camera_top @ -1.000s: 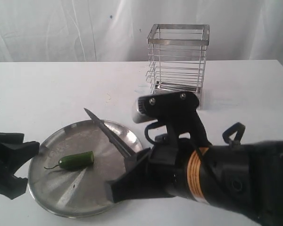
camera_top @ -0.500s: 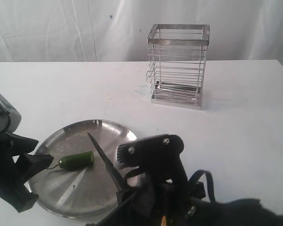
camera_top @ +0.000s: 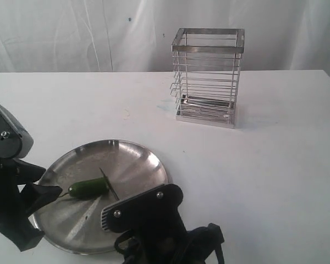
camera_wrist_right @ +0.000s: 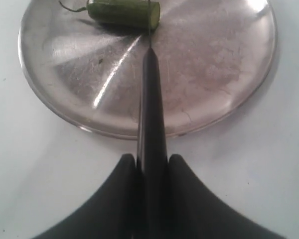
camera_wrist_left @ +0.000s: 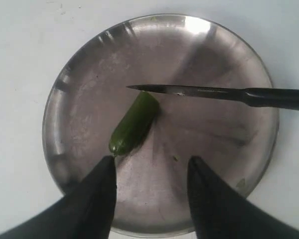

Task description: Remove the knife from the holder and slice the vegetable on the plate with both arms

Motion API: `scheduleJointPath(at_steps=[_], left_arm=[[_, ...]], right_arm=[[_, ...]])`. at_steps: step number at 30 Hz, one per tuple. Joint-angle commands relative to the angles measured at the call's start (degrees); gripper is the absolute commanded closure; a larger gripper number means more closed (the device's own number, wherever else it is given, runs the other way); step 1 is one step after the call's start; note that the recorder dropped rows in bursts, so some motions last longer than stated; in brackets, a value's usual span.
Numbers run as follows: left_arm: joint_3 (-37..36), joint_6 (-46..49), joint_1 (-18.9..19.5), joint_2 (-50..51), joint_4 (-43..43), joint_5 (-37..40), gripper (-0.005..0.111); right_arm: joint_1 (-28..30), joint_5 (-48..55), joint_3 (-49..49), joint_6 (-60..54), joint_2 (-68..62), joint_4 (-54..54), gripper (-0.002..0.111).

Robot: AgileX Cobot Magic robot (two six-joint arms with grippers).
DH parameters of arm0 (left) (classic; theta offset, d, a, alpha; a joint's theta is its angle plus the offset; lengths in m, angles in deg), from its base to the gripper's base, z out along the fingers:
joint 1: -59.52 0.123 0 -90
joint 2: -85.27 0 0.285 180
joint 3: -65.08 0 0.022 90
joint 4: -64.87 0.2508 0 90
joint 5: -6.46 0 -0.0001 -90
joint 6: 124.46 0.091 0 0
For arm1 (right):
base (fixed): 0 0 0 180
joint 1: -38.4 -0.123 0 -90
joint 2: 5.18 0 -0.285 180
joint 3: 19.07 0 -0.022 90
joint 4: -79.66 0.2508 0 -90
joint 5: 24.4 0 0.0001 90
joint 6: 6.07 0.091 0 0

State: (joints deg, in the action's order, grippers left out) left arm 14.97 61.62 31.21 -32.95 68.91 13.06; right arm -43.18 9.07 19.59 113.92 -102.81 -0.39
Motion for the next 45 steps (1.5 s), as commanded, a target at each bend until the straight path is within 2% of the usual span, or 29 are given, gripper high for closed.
scheduleJointPath(at_steps=[1,9,13,17,25,28,30,32,35,37,45], left_arm=[[0.31,0.02,-0.38,0.00,-0.09,0.73,0.057],[0.31,4.07,-0.38,5.16,4.56,-2.13,0.057],[0.84,7.97,-0.38,14.85,4.56,-5.09,0.057],[7.12,14.07,-0.38,23.93,4.56,-6.16,0.057],[20.65,18.26,-0.16,35.73,6.40,8.67,0.057],[26.27,18.14,2.97,39.18,6.01,18.36,0.057],[28.03,20.03,4.83,39.82,4.51,20.95,0.057],[28.47,25.50,6.38,39.71,-1.61,21.03,0.057],[28.27,35.71,7.02,39.71,-10.71,20.82,0.057],[28.04,40.01,7.02,39.87,-13.88,19.98,0.057],[27.91,41.93,7.02,43.77,-15.06,19.39,0.057]], right_arm=[[-0.12,1.63,-1.27,0.46,0.05,-3.21,0.108],[-0.02,5.61,-1.29,0.46,0.17,-2.90,0.108],[-0.02,5.27,-1.29,0.46,1.22,-1.78,0.108],[-0.02,6.09,-1.29,0.46,4.95,-2.99,0.108],[-0.02,-0.37,-1.29,-0.44,11.96,-5.89,0.108],[-0.02,-0.33,-1.29,-1.13,13.33,-6.04,0.108],[-0.02,0.57,-1.29,-1.80,13.74,-6.04,0.108],[-0.02,2.25,-1.18,-1.91,13.87,-5.89,0.108],[0.13,5.76,-0.53,-1.91,13.76,-5.71,0.108],[0.80,6.18,0.43,-1.91,13.76,-5.01,0.108],[2.26,4.79,1.94,-1.79,13.76,-4.45,0.108]])
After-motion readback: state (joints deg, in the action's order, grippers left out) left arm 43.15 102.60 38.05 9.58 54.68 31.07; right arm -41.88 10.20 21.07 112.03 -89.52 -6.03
